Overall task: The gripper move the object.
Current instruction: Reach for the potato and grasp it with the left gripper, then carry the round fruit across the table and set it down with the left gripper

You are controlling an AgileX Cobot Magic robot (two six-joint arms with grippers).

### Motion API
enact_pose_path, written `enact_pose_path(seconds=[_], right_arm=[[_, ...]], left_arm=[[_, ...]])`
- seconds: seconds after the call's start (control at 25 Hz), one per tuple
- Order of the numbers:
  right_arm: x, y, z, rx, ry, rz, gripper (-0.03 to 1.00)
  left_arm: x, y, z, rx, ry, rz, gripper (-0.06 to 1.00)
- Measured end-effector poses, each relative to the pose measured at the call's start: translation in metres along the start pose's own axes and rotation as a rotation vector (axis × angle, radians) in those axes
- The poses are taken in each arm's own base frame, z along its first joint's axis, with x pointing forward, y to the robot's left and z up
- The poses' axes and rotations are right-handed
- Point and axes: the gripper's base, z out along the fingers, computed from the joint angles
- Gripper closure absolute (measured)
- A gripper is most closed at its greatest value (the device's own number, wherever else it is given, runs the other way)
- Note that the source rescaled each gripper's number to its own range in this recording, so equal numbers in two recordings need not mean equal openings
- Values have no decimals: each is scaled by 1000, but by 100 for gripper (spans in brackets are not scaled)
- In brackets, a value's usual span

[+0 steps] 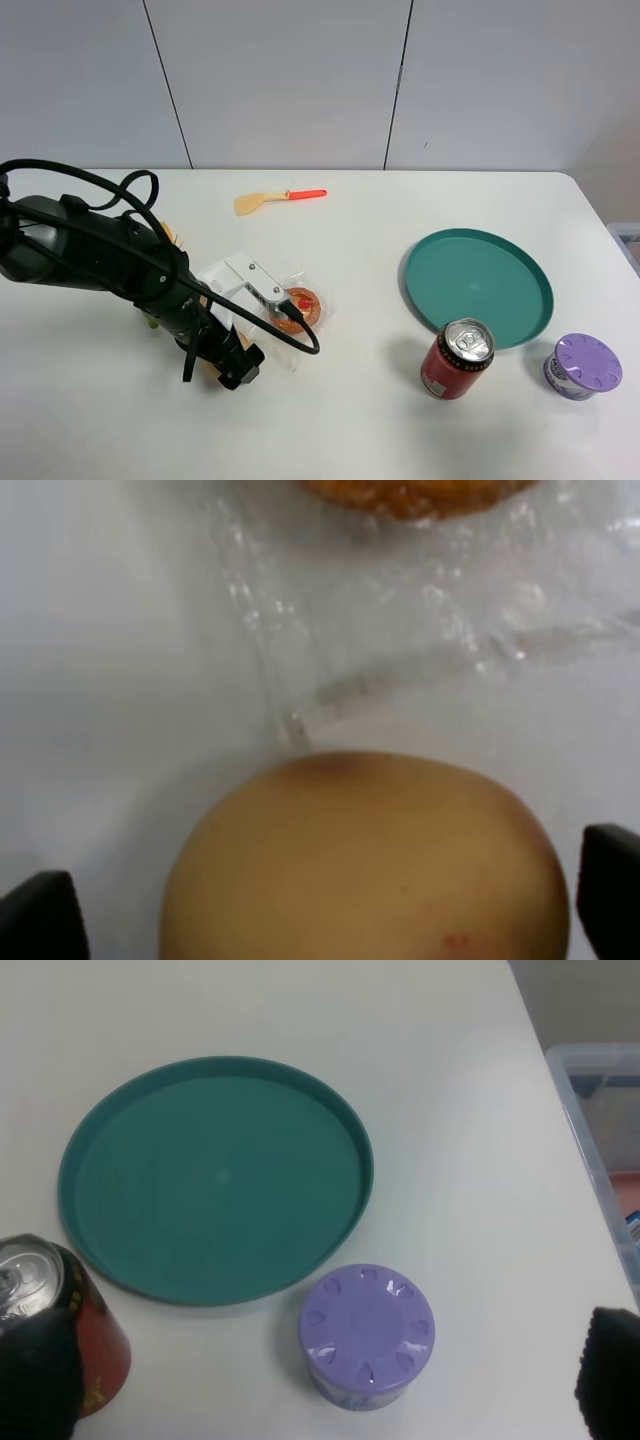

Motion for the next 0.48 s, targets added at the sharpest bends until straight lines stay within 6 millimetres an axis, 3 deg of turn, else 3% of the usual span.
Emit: enact_pose_path(seconds=[0.12,0.32,0.48], right_arm=[[0,0,0,0,0,0,-3],[0,0,0,0,0,0,-3],[0,0,0,0,0,0,-3]], left_arm=[[1,0,0,2,7,-3,12],[0,0,-5,3,4,-4,61],[-1,0,-10,2,-11,-4,88]])
